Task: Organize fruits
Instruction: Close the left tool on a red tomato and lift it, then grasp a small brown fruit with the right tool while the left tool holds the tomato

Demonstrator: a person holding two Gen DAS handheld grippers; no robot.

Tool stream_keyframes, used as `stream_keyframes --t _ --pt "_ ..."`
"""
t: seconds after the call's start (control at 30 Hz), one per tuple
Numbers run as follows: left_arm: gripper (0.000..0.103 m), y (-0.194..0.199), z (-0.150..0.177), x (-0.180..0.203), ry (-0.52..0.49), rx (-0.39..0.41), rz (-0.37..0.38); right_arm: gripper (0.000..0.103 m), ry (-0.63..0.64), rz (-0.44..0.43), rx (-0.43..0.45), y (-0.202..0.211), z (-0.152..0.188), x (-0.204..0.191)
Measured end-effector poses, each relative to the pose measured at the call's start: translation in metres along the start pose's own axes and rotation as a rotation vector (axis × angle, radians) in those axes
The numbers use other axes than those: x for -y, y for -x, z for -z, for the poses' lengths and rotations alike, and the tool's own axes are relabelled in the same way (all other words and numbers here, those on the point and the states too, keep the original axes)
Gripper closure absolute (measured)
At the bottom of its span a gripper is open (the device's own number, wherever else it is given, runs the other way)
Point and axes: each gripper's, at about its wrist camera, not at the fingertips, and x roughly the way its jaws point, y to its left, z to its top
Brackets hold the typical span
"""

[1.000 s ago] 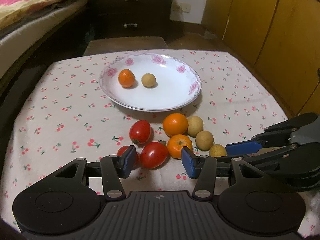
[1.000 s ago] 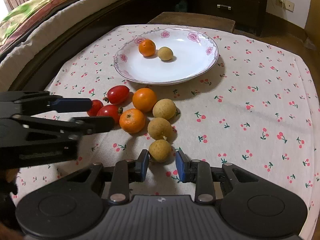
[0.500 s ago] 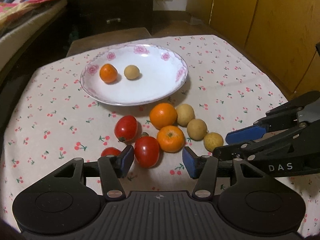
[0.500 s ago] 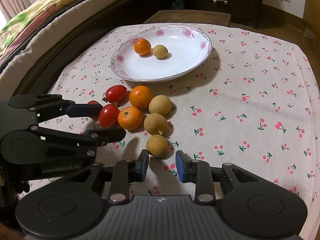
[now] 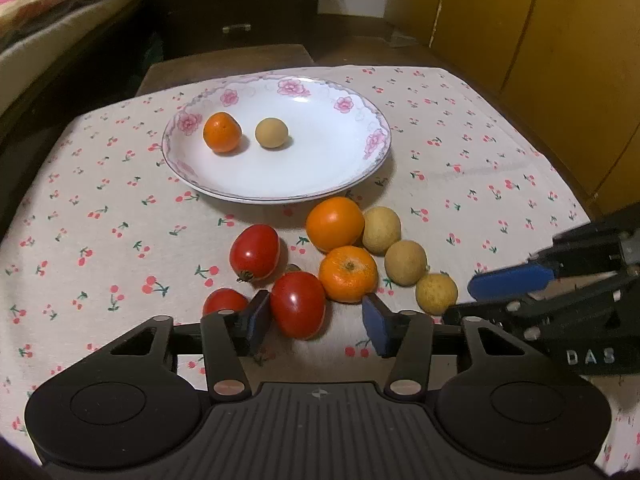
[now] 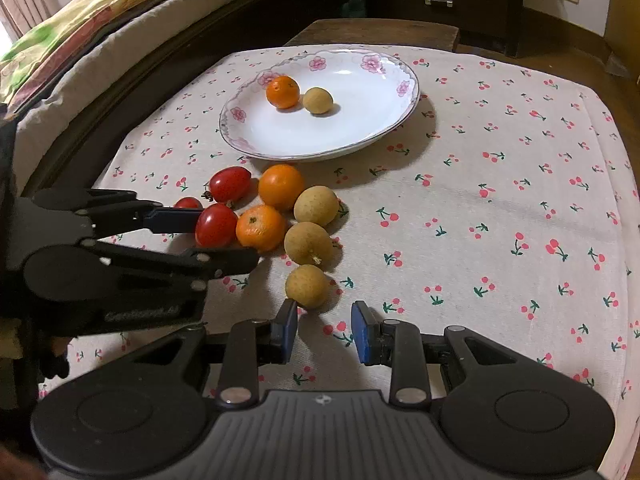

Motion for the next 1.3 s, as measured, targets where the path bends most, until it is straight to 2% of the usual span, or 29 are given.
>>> stream_keyframes --t 0.27,0.33,0.4,1.07,1.3 --pt "0.055 0.002 0.0 -0.001 0.027 -0.002 -0.007 0.072 0.002 0.005 0.001 0.002 0.001 0.003" --pt "0.063 0.004 0.001 -0.002 0.033 -0.008 -0.009 0.072 0.007 0.007 0.001 0.002 0.001 0.002" --pt "0.065 0.007 0.003 -0.004 0.049 -0.012 0.007 0.072 0.012 0.006 0.001 0.003 0.001 0.001" --pt "0.066 0.026 0.007 0.003 0.056 0.009 0.062 0.072 0.018 0.003 0.012 0.009 0.005 0.003" --pt "0.066 0.023 0.012 0.003 0.048 -0.013 0.056 0.072 0.029 0.008 0.004 0.007 0.009 0.002"
